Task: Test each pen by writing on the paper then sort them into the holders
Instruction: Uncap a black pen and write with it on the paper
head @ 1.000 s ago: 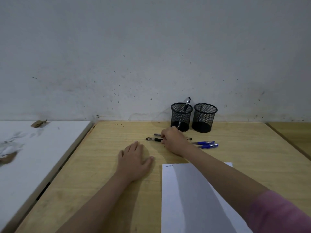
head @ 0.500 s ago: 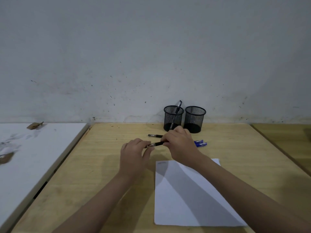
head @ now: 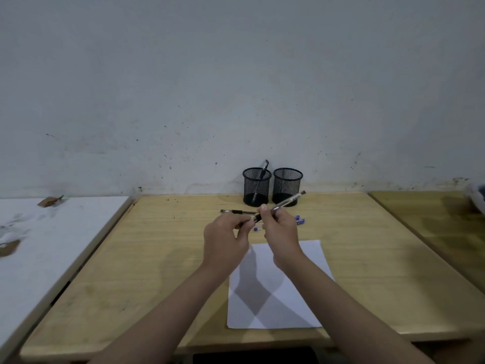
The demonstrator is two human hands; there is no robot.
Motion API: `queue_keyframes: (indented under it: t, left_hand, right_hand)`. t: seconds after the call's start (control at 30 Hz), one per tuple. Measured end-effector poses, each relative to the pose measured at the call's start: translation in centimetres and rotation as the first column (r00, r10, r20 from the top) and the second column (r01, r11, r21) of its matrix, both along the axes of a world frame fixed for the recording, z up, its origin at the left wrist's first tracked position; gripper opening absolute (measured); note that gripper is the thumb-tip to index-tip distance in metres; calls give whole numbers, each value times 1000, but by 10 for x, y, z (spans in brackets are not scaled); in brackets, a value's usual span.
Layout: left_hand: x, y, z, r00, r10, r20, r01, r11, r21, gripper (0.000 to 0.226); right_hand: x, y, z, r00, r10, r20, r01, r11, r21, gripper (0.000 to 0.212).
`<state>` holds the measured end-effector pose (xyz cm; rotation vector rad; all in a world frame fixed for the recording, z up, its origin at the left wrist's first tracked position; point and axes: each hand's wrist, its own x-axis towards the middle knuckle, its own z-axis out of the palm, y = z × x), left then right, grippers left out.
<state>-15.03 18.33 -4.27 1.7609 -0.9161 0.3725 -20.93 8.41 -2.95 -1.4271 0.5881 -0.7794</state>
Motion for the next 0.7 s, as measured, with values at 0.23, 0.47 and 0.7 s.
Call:
queue_keyframes:
  t: [0.23,0.47,0.7]
  left_hand:
    - [-9,1,18,996,18,-91,-4,989,146,18]
    - [9,45,-1,991,113,-70,-101,981,165,9]
    - [66,36,-46,934,347,-83,-257,816,518,25]
  right_hand:
    - [14,-24,6,996,60,-59,-49,984,170,28]
    - [-20,-108,11,974,-221,-52,226,937,267,20]
    - [-18,-60,-23,995,-19,-94,27,996,84,13]
